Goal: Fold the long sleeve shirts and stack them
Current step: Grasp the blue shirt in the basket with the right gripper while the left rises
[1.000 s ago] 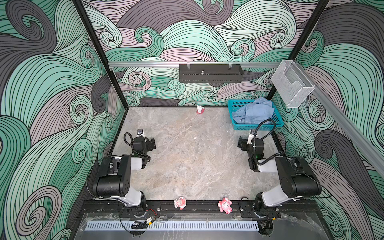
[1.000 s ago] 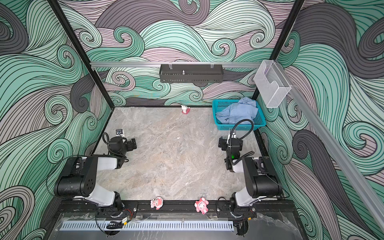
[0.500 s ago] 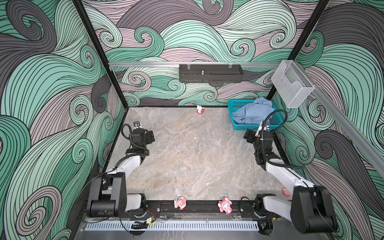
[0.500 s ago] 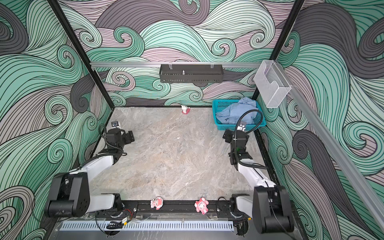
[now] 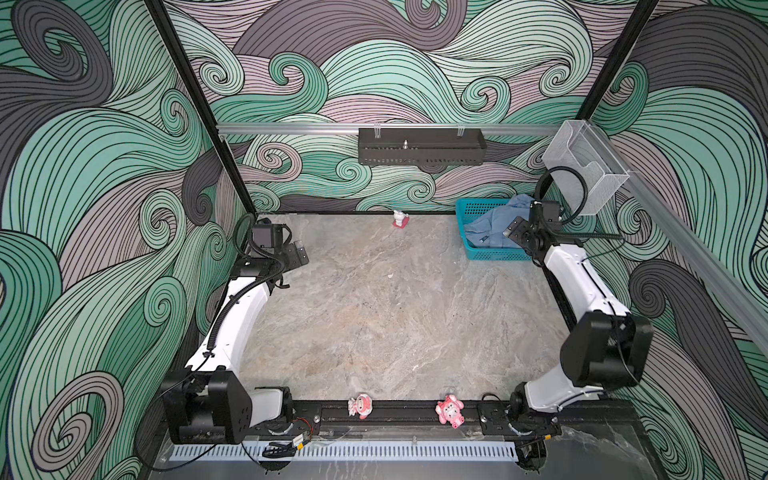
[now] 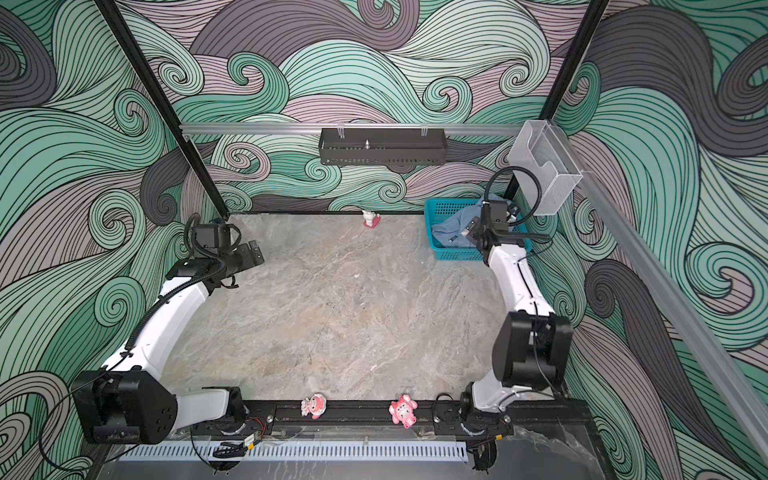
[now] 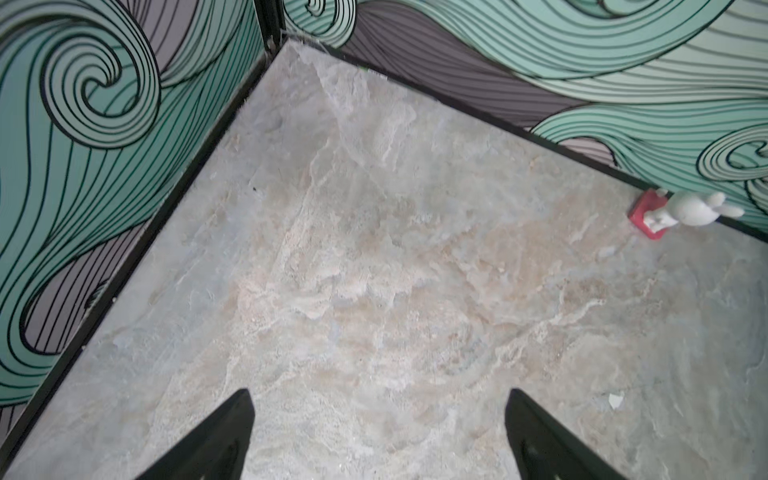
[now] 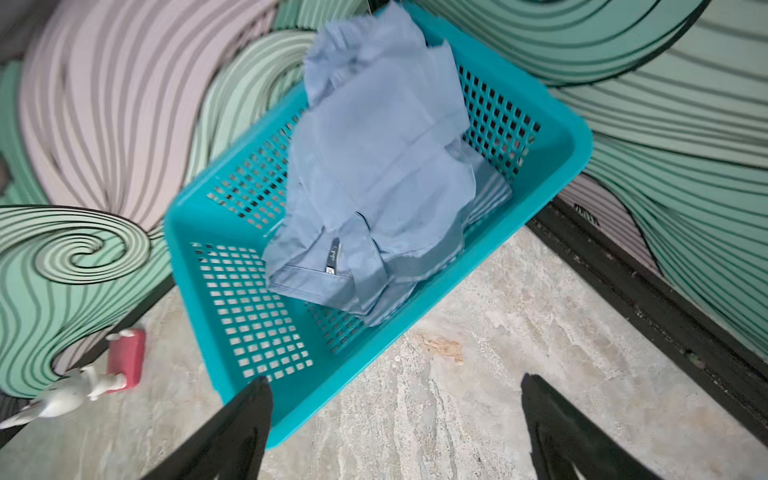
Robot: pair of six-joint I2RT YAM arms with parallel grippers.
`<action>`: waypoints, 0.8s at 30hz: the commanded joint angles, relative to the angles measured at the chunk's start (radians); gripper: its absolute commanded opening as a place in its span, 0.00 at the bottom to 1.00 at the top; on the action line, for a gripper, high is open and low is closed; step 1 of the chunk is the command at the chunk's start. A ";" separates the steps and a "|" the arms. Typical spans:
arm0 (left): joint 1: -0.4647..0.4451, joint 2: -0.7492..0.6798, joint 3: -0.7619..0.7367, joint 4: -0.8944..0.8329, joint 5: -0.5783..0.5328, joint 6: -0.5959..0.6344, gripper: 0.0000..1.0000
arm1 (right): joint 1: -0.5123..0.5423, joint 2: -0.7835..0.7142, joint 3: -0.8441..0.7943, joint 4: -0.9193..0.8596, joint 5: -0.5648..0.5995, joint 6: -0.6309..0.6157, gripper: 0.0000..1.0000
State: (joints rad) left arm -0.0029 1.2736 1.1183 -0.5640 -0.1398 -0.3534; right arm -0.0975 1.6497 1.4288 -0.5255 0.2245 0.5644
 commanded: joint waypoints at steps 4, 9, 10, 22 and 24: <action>-0.014 -0.028 0.048 -0.068 0.020 -0.023 0.96 | -0.028 0.208 0.213 -0.159 -0.017 0.013 0.96; -0.027 -0.020 0.052 -0.010 0.020 -0.023 0.96 | -0.031 0.399 0.397 -0.189 0.078 -0.055 0.97; -0.031 -0.020 0.052 -0.003 0.020 -0.023 0.96 | -0.031 0.427 0.425 -0.194 0.087 -0.065 0.97; -0.064 0.069 0.134 -0.058 0.020 -0.023 0.96 | -0.039 0.880 1.022 -0.384 0.159 -0.152 0.97; -0.066 0.079 0.143 -0.058 0.020 -0.023 0.96 | -0.043 0.922 1.095 -0.412 0.140 -0.154 0.84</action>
State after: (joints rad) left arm -0.0578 1.3331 1.2255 -0.5835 -0.1219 -0.3672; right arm -0.1314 2.5389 2.4344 -0.8421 0.3508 0.4294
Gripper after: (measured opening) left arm 0.963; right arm 0.911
